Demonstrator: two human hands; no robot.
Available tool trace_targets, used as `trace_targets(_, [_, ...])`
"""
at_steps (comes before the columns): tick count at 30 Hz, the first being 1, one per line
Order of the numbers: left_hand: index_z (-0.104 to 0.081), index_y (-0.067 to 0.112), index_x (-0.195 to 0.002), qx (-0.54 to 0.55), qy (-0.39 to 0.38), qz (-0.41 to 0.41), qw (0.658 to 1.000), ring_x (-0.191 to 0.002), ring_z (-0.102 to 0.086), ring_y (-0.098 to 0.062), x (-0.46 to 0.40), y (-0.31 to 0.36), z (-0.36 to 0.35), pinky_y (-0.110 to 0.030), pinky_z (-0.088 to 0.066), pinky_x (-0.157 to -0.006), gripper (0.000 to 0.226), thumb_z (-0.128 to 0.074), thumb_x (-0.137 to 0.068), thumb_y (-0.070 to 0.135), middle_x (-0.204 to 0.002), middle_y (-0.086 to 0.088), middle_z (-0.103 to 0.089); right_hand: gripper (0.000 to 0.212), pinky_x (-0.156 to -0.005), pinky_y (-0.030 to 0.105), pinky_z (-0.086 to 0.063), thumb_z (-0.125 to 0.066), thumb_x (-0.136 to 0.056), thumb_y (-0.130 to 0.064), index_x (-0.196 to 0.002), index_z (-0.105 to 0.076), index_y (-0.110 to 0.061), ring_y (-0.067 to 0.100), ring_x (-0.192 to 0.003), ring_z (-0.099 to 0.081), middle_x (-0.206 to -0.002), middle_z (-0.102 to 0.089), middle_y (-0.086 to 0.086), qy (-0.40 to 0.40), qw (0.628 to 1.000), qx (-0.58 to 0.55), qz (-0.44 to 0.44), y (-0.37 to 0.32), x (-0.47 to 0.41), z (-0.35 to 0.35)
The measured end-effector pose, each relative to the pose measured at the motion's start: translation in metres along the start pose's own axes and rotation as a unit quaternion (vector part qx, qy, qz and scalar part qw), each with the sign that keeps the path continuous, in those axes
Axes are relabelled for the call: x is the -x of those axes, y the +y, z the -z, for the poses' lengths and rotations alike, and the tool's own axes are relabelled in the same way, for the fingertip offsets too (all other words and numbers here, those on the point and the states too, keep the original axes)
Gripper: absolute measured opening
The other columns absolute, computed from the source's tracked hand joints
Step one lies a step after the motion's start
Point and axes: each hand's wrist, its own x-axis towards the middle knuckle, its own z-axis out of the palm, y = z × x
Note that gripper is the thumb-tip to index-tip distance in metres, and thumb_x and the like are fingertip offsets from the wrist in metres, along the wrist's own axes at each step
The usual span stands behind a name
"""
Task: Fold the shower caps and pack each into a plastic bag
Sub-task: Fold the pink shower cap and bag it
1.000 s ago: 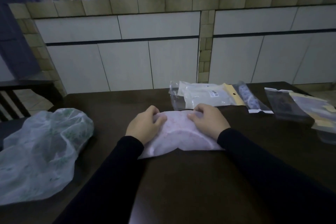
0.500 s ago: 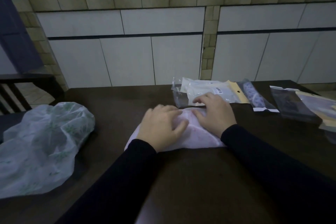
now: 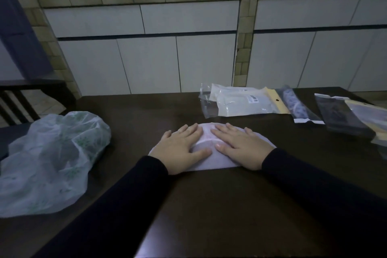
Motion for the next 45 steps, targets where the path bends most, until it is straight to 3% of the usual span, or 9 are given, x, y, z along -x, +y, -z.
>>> trace_targets(9, [-0.002,0.033,-0.152,0.015,-0.026,0.027,0.999,-0.146,0.001,-0.007,0.018,-0.009,0.002,-0.038,0.001,-0.117,0.075,-0.023,-0.091,0.07,-0.16,0.012,0.002,0.058,-0.117,0.05,0.002,-0.014,-0.099,-0.053,-0.152,0.0,-0.031,0.007,-0.146,0.002,-0.16,0.003,-0.011,-0.002,0.998,-0.004,-0.062,0.022,0.015,-0.001])
trace_targets(13, [-0.022,0.031,-0.15,-0.02,-0.018,0.032,0.999,-0.14,-0.022,-0.014,0.035,0.003,0.012,-0.038,-0.02,-0.113,0.079,-0.028,-0.085,0.076,-0.156,0.006,-0.021,0.059,-0.117,0.05,0.006,-0.019,-0.099,-0.054,-0.152,-0.005,-0.032,0.008,-0.146,0.006,-0.16,0.003,-0.011,-0.004,1.0,-0.02,-0.023,0.026,0.019,0.001])
trace_targets(16, [-0.059,0.03,-0.116,-0.05,0.013,0.066,0.996,-0.102,-0.052,-0.012,0.046,0.009,0.031,-0.032,-0.042,-0.089,0.073,-0.027,-0.078,0.083,-0.112,0.004,-0.053,0.054,-0.118,0.047,-0.001,-0.036,-0.096,-0.053,-0.147,-0.031,-0.035,0.01,-0.146,0.002,-0.159,-0.009,-0.012,0.054,0.997,-0.031,0.04,0.024,0.016,0.005])
trace_targets(20, [-0.062,0.02,-0.074,-0.108,0.014,0.117,0.987,-0.073,-0.058,-0.014,0.049,0.0,0.055,-0.028,-0.039,-0.059,0.056,-0.042,-0.084,0.072,-0.075,0.005,-0.06,0.025,-0.101,0.036,-0.039,-0.059,-0.09,-0.038,-0.11,-0.069,-0.028,0.003,-0.116,-0.048,-0.121,-0.06,-0.012,0.204,0.964,-0.027,0.166,0.007,0.007,0.006])
trace_targets(23, [-0.061,0.028,-0.087,-0.091,0.082,0.068,0.99,-0.082,-0.056,-0.012,0.051,-0.014,0.052,-0.028,-0.041,-0.067,0.046,-0.043,-0.082,0.07,-0.087,0.009,-0.059,0.031,-0.091,0.028,-0.043,-0.061,-0.086,-0.049,-0.109,-0.069,-0.03,0.0,-0.101,-0.052,-0.11,-0.059,-0.017,0.16,0.969,-0.061,0.176,-0.016,-0.006,0.003])
trace_targets(28, [-0.031,0.037,-0.146,-0.015,0.015,0.009,1.0,-0.144,-0.018,-0.011,0.054,-0.027,0.034,-0.044,-0.021,-0.115,0.067,-0.03,-0.088,0.07,-0.156,0.013,-0.024,0.05,-0.111,0.035,-0.013,-0.059,-0.081,-0.06,-0.125,-0.058,-0.035,0.006,-0.135,-0.032,-0.138,-0.048,-0.018,0.092,0.972,-0.07,0.203,-0.037,-0.027,0.0])
trace_targets(34, [-0.002,0.035,-0.152,-0.014,-0.045,0.101,0.994,-0.148,0.002,-0.014,0.039,-0.027,0.016,-0.054,-0.002,-0.115,0.081,-0.019,-0.084,0.077,-0.161,0.011,0.004,0.039,-0.107,0.038,-0.035,-0.049,-0.095,-0.042,-0.131,-0.055,-0.031,0.003,-0.123,-0.045,-0.138,-0.051,-0.013,0.159,0.97,-0.045,0.177,-0.037,-0.027,0.002])
trace_targets(41, [0.003,0.04,-0.151,-0.019,-0.065,0.113,0.991,-0.148,0.004,-0.014,0.021,-0.037,0.017,-0.06,0.004,-0.112,0.083,-0.023,-0.082,0.079,-0.16,0.01,0.009,0.078,-0.116,0.049,0.011,-0.024,-0.088,-0.071,-0.149,0.011,-0.036,0.003,-0.145,0.006,-0.159,0.009,-0.013,-0.053,0.981,0.064,0.173,-0.032,-0.005,-0.006])
trace_targets(45, [-0.011,0.039,-0.15,-0.048,0.014,0.126,0.991,-0.147,-0.007,-0.021,0.023,-0.032,0.021,-0.056,-0.005,-0.114,0.082,-0.032,-0.082,0.078,-0.161,0.005,-0.005,0.077,-0.117,0.036,0.003,-0.039,-0.085,-0.071,-0.15,-0.015,-0.037,0.0,-0.143,-0.004,-0.158,-0.009,-0.016,0.016,0.975,0.008,0.222,-0.023,0.001,-0.004])
